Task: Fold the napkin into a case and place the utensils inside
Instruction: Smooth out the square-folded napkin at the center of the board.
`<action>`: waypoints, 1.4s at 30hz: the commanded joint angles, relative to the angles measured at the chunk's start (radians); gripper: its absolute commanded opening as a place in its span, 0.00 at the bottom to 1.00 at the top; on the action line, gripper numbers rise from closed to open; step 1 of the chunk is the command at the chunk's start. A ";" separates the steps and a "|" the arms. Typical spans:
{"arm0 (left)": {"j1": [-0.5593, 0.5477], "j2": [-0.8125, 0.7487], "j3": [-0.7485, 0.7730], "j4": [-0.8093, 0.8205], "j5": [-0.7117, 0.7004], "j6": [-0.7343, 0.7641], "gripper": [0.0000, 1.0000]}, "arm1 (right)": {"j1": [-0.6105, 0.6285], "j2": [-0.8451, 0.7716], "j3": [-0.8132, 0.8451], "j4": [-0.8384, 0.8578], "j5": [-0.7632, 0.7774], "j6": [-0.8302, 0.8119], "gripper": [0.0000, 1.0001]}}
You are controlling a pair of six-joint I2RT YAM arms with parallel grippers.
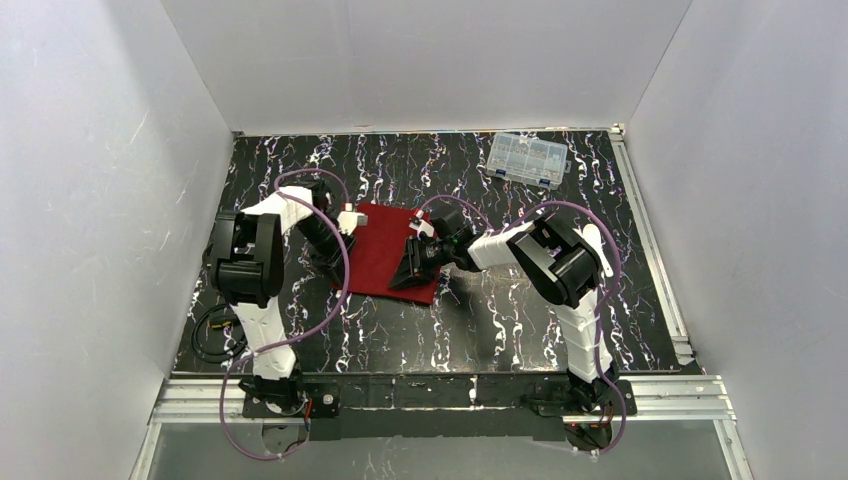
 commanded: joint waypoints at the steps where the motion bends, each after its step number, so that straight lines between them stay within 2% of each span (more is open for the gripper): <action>1: 0.066 0.002 0.044 -0.038 -0.044 0.079 0.24 | -0.009 0.043 -0.058 -0.113 0.120 -0.055 0.30; 7: 0.122 -0.011 0.074 -0.054 -0.063 0.124 0.23 | -0.009 0.055 -0.069 -0.087 0.117 -0.046 0.30; 11: 0.124 -0.048 0.124 -0.093 -0.036 0.171 0.26 | -0.007 0.024 -0.071 -0.049 0.114 -0.041 0.38; 13: 0.124 -0.057 0.170 -0.143 0.000 0.192 0.27 | -0.007 0.016 -0.062 -0.051 0.115 -0.041 0.42; 17: 0.122 -0.057 0.239 -0.254 0.159 0.184 0.29 | -0.008 -0.006 -0.040 -0.050 0.113 -0.033 0.47; 20: 0.114 -0.060 0.237 -0.234 0.194 0.116 0.31 | -0.025 -0.044 0.014 -0.001 0.031 -0.003 0.49; 21: 0.117 -0.053 0.242 -0.221 0.192 0.087 0.31 | -0.036 -0.057 0.053 -0.018 0.012 -0.009 0.49; 25: 0.124 -0.030 0.261 -0.175 0.182 -0.001 0.31 | -0.092 -0.101 0.232 -0.301 0.035 -0.167 0.51; 28: 0.124 -0.031 0.260 -0.125 0.169 -0.043 0.34 | -0.151 -0.106 0.263 -0.385 0.044 -0.204 0.51; 33: 0.123 -0.044 0.237 -0.077 0.185 -0.056 0.40 | -0.242 -0.093 0.227 -0.377 0.064 -0.204 0.50; 36: 0.117 -0.048 0.217 -0.068 0.174 -0.059 0.38 | -0.281 -0.055 0.232 -0.381 0.070 -0.207 0.47; 40: 0.109 -0.067 0.180 -0.051 0.127 -0.062 0.34 | -0.331 -0.027 0.235 -0.285 0.051 -0.162 0.44; 42: 0.106 -0.081 0.166 -0.046 0.129 -0.058 0.34 | -0.332 0.021 0.310 -0.343 0.054 -0.194 0.43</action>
